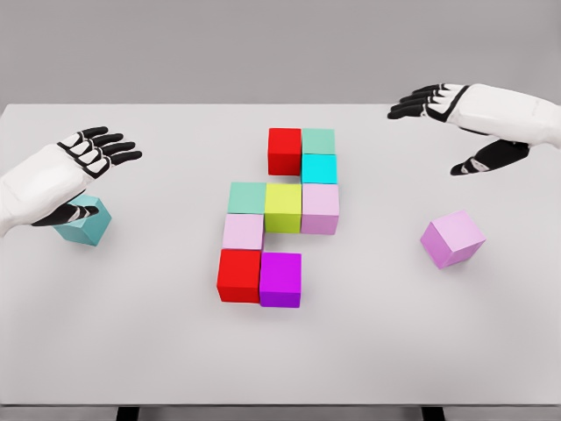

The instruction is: Assemble the squares on the desktop into the number 2

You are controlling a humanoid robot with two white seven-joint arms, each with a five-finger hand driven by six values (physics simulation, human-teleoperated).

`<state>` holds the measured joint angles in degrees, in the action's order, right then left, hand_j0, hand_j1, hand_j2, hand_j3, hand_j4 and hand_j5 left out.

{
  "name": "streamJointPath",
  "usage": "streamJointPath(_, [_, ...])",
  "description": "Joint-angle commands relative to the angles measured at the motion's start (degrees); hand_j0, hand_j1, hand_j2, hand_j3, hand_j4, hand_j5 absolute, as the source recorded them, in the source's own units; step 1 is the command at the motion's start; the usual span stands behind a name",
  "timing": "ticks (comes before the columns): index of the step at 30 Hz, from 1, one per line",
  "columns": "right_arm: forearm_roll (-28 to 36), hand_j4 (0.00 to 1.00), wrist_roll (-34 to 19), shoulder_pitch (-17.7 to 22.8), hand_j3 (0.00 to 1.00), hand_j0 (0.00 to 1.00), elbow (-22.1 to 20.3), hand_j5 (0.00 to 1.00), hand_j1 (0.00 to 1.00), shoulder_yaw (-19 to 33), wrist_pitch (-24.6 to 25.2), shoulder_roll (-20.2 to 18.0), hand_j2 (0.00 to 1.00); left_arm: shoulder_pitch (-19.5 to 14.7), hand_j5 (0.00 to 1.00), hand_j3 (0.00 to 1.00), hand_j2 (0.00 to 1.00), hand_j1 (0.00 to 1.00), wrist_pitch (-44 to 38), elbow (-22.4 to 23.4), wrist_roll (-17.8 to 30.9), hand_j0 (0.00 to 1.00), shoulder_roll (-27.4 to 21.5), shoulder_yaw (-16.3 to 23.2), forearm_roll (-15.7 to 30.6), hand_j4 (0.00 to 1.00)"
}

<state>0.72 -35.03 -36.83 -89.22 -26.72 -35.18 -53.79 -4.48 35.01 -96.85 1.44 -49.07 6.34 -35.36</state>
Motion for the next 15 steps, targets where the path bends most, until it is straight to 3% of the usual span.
streamJointPath(1, [0.4, 1.00, 0.0, 0.2, 1.00, 1.00, -0.1, 1.00, 1.00, 0.3, 0.2, -0.2, 1.00, 0.0, 1.00, 1.00, 1.00, 1.00, 0.0, 0.0, 0.0, 1.00, -0.1, 0.0, 0.4, 1.00])
streamJointPath(5, [0.3, 1.00, 0.0, 0.7, 1.00, 1.00, 0.3, 1.00, 1.00, 1.6, 0.2, -0.8, 1.00, -0.1, 1.00, 1.00, 1.00, 1.00, 0.0, 0.0, -0.2, 1.00, -0.2, -0.4, 1.0, 1.00])
streamJointPath(7, [0.5, 1.00, 0.0, 1.3, 1.00, 1.00, -0.2, 1.00, 1.00, 1.8, 0.2, -4.2, 1.00, -0.2, 1.00, 1.00, 1.00, 1.00, 0.0, 0.1, 0.0, 1.00, 0.0, -3.6, 2.8, 1.00])
streamJointPath(10, [5.2, 1.00, 0.0, 6.0, 1.00, 1.00, -0.4, 1.00, 1.00, 1.7, 0.2, -15.0, 1.00, -0.2, 1.00, 1.00, 1.00, 1.00, 0.0, 0.7, 0.1, 1.00, -4.5, -5.2, 4.6, 1.00])
streamJointPath(13, [6.2, 1.00, 0.0, 9.5, 1.00, 1.00, -1.1, 1.00, 1.00, 1.7, 0.2, -17.6, 1.00, -0.2, 1.00, 1.00, 1.00, 1.00, 0.0, 0.5, 1.9, 1.00, -14.1, -0.4, 15.6, 1.00])
streamJointPath(14, [6.2, 1.00, 0.0, 10.0, 1.00, 1.00, -2.0, 1.00, 1.00, 1.2, 0.2, -18.3, 1.00, -0.4, 1.00, 1.00, 1.00, 1.00, 0.0, 0.1, 4.8, 1.00, -17.5, 2.3, 20.1, 1.00])
streamJointPath(15, [6.2, 1.00, 0.0, 11.1, 1.00, 1.00, -5.0, 1.00, 1.00, 0.1, 0.2, -19.8, 1.00, -0.9, 1.00, 1.00, 1.00, 1.00, 0.0, -0.9, 13.4, 1.00, -20.6, 4.4, 27.5, 1.00])
